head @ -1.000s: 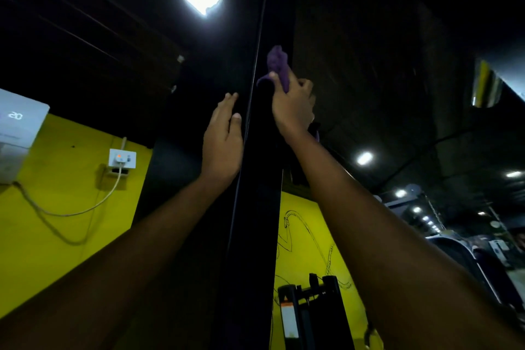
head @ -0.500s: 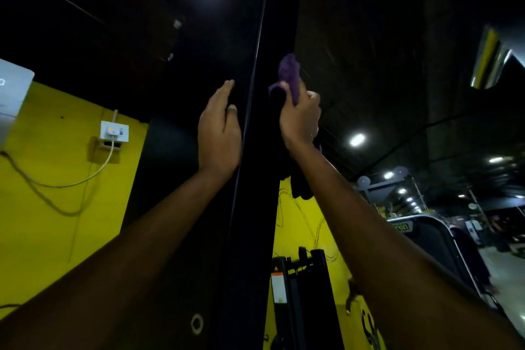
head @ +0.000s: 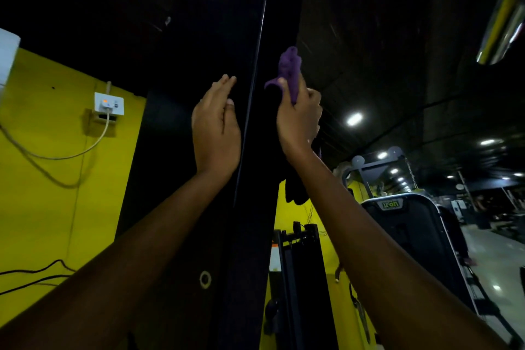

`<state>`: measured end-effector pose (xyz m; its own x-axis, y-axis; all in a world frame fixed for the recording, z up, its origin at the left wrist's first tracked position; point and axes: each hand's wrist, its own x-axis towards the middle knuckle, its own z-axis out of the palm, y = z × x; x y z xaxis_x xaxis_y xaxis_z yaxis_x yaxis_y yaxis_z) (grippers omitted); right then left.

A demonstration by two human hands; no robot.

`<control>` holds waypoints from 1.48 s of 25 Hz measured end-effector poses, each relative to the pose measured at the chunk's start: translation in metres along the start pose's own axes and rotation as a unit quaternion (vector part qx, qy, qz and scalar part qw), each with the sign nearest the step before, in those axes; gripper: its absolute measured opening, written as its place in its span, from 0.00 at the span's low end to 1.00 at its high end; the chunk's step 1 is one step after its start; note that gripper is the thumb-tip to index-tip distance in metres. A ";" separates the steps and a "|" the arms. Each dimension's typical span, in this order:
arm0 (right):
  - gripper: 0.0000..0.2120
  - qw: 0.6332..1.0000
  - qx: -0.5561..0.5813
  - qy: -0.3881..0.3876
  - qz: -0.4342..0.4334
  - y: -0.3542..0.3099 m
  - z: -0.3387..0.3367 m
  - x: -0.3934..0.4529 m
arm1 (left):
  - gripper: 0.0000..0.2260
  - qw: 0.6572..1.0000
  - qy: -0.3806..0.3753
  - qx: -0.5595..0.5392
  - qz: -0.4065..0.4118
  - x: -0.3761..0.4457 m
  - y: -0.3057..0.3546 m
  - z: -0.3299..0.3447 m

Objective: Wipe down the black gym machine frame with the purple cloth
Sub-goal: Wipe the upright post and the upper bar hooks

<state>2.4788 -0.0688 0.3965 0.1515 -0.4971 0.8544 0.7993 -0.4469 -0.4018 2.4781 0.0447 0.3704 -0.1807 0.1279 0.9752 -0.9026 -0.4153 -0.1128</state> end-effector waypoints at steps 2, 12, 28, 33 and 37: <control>0.24 0.998 -0.012 0.004 -0.061 0.003 0.003 -0.034 | 0.21 1.000 0.003 0.009 -0.003 -0.001 -0.001 -0.001; 0.23 1.000 0.005 0.027 -0.006 0.032 0.005 -0.058 | 0.21 0.999 0.016 -0.031 -0.003 -0.002 -0.004 -0.001; 0.30 0.992 -0.042 -0.074 -0.098 0.067 -0.014 -0.190 | 0.22 0.959 -0.157 0.228 0.058 0.011 0.029 -0.031; 0.30 0.989 -0.048 -0.141 0.022 0.074 -0.025 -0.182 | 0.18 0.937 -0.241 0.223 0.122 -0.028 0.015 -0.021; 0.28 0.990 -0.070 -0.117 -0.041 0.055 -0.019 -0.234 | 0.12 0.945 -0.209 0.221 0.122 -0.028 0.012 -0.018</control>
<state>2.4757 0.0088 0.1679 0.2332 -0.2773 0.9321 0.7287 -0.5848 -0.3563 2.4652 0.0523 0.3384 -0.1094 -0.3480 0.9311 -0.5855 -0.7344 -0.3433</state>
